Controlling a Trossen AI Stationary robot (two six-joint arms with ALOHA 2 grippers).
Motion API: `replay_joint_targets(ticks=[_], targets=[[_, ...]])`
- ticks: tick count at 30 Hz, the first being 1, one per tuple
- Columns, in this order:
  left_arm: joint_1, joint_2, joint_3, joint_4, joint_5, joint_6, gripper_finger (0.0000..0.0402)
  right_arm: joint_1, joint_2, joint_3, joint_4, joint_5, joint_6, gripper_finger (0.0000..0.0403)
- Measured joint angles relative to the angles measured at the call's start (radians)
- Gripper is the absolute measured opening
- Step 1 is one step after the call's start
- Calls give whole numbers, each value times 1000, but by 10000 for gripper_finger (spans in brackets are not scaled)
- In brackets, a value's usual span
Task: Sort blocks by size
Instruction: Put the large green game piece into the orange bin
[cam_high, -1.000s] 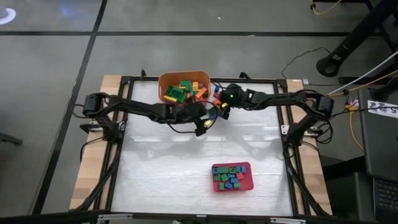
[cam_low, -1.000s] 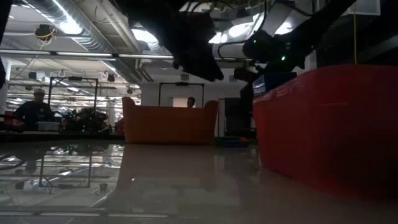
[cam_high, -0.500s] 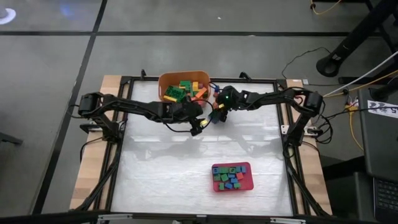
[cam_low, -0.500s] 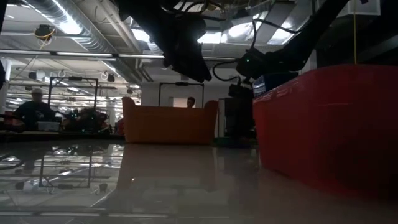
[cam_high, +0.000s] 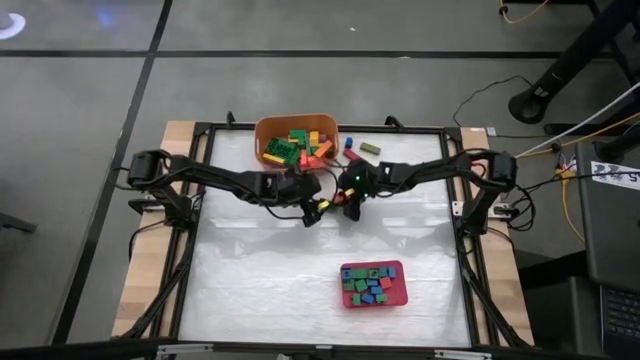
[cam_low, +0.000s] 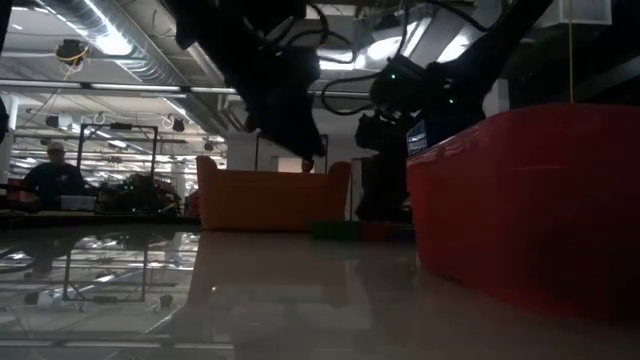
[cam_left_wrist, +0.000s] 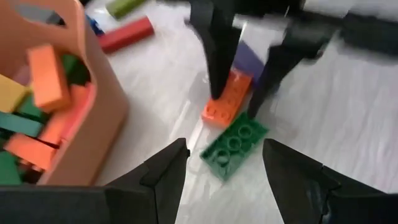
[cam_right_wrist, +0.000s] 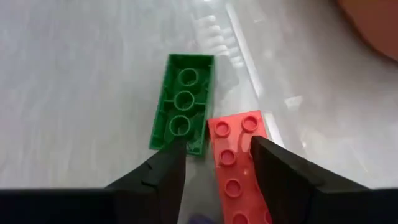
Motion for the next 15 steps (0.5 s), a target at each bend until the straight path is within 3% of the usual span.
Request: replay_joint_targets(ticks=[6, 12, 15], targets=[[-9, 42, -55, 51, 10, 93, 198, 27, -53, 63, -69, 21, -16, 183], [-5, 121, -80, 198, 182, 362, 198, 25, -148, 93, -198, 113, -60, 183], [-7, 139, -79, 212, 209, 515, 198, 24, -188, 99, -231, 126, -62, 183]])
